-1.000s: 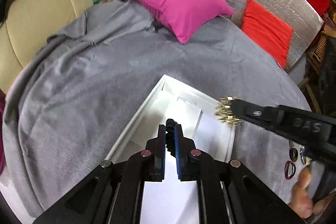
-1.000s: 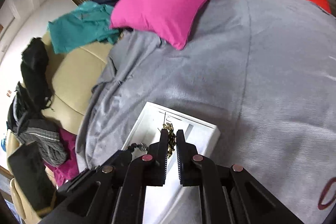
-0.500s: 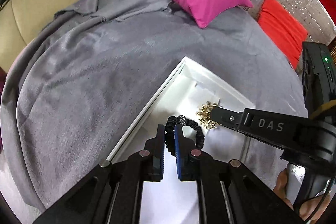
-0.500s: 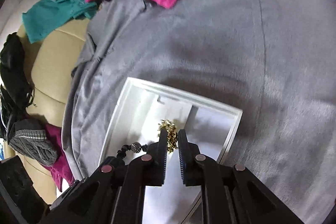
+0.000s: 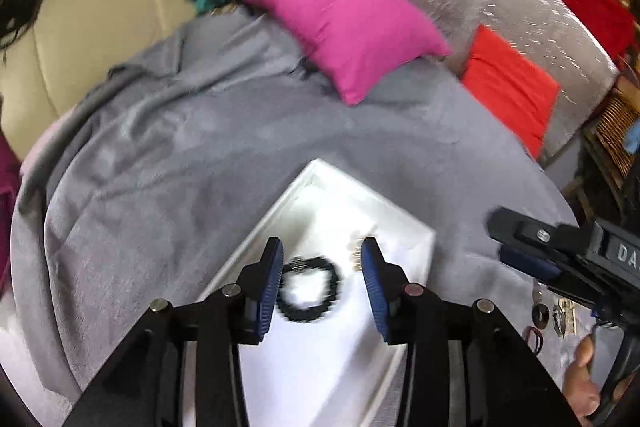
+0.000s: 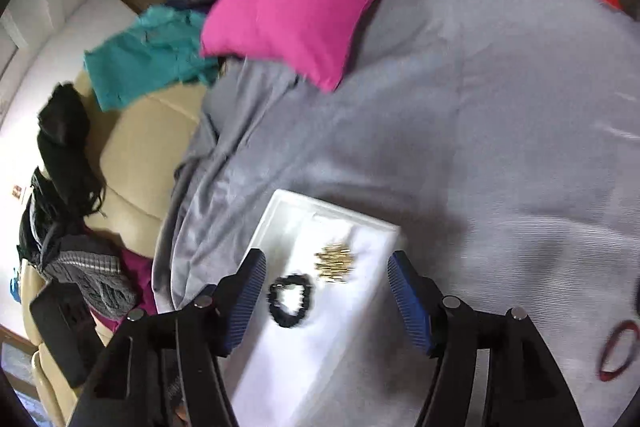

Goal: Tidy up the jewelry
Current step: 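Grasp the red hair tie with the left tool while the right tool grasps the silver bangle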

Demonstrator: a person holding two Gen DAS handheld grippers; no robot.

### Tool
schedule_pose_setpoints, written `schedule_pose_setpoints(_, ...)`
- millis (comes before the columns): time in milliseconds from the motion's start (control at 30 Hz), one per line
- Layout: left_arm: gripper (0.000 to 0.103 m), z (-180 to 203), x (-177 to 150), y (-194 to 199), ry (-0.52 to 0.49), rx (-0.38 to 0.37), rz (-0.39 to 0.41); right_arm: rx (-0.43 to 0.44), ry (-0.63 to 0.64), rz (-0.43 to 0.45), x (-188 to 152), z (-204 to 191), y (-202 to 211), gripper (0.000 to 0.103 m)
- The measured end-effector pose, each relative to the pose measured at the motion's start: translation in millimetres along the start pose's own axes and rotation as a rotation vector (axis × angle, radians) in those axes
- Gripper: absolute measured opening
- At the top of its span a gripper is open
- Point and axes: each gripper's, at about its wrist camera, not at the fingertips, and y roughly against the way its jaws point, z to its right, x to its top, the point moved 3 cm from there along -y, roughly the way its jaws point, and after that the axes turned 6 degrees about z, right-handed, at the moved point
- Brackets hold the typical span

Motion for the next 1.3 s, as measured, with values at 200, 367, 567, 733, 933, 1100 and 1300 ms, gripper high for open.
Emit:
schedule_pose_setpoints(200,0.051,67,-14,17,-0.138,-0.083,0.068,-0.089,-0.087,0.148,-11,91,92,0.065)
schedule_pose_setpoints(367,0.051,128,-43,16,-0.251,-0.189,0.034,-0.153,-0.227,0.233,-32,177,153,0.061)
schedule_pose_setpoints(567,0.051,185,-81,2,-0.353,-0.29,-0.053,-0.138,-0.326,0.231,-52,233,161,0.054)
schedule_pose_setpoints(733,0.051,209,-97,-13,-0.372,-0.349,-0.118,-0.16,-0.421,0.223,-51,265,165,0.044)
schedule_pose_setpoints(933,0.05,231,-115,-19,-0.432,-0.382,-0.145,-0.264,-0.406,0.198,-51,286,171,0.044)
schedule_pose_setpoints(1100,0.05,247,-128,-30,-0.473,-0.383,-0.181,-0.273,-0.457,0.162,-55,308,165,0.044)
schedule_pose_setpoints(1300,0.05,251,-136,-44,-0.47,-0.391,-0.231,-0.245,-0.514,0.123,-59,320,155,0.044)
